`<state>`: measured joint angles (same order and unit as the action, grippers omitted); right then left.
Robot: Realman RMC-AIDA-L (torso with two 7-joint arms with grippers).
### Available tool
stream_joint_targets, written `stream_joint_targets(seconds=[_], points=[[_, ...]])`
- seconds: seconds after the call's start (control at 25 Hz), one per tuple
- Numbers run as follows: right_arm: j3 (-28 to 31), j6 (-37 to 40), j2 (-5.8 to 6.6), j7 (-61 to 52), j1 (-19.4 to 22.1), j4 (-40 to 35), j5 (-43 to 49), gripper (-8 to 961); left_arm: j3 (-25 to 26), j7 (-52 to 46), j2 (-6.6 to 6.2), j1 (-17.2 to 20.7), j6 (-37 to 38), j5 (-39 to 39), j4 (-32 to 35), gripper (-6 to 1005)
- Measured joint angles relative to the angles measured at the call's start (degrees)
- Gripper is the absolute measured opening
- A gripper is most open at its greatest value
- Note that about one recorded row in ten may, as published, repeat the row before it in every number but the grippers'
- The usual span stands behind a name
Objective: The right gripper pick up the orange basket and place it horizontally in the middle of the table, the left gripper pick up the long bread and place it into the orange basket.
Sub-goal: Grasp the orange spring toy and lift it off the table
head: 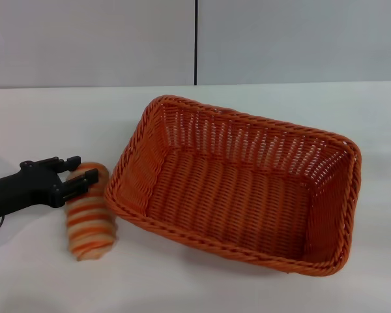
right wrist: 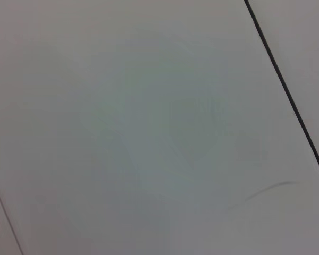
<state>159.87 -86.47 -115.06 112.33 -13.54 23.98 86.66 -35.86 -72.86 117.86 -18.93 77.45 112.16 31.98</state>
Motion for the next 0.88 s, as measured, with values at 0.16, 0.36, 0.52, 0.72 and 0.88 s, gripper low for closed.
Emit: stream_joint_targets(seconds=[0.16,0.36,0.52,0.72,0.88], points=[[0.00,0.21,-0.06,0.00,0.01,0.00,0.00,540,0.00,0.00,-0.01,0.06,0.34,0.02,0.01,553],[0.00,0.26,-0.07,0.00,0.01,0.02,0.00,540,0.00,0.00,-0.04,0.10,0.65,0.14,0.01,463],[0.00,0.36,-0.15,0.00,0.00,0.02,0.00,541,0.01,0.00,-0.06,0.16,0.69,0.15,0.02,429],[0.00,0.36,-0.16,0.00,0.00,0.02,0.00,541,0.31,0.00,-0.09,0.13,0.69,0.01,0.01,396],[0.00,0.53,-0.20,0.39,-0.15,-0.70,0.00,542,0.49,0.00,-0.09,-0.04,0.68,-0.03,0.01,374]])
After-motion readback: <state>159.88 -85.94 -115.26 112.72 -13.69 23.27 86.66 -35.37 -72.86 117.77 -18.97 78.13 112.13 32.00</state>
